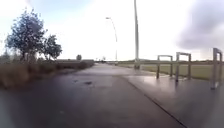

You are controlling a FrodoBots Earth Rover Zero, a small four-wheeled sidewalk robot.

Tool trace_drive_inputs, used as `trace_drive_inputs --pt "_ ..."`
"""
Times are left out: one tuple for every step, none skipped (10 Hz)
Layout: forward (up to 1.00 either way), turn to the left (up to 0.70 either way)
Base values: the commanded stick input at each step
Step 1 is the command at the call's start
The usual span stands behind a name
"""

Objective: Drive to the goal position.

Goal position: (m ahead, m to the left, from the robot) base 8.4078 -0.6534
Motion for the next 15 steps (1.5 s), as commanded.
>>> trace_drive_inputs --pt "0.45 -0.22" --pt "0.45 -0.27" --pt "0.45 -0.27" --pt "0.45 -0.27" --pt "0.45 -0.27" --pt "0.45 -0.27" --pt "0.45 -0.27" --pt "0.45 -0.27" --pt "0.45 -0.27" --pt "0.45 -0.27" --pt "0.45 -0.27" --pt "0.45 -0.27" --pt "0.45 -0.21" --pt "0.45 -0.15" --pt "0.45 -0.09"
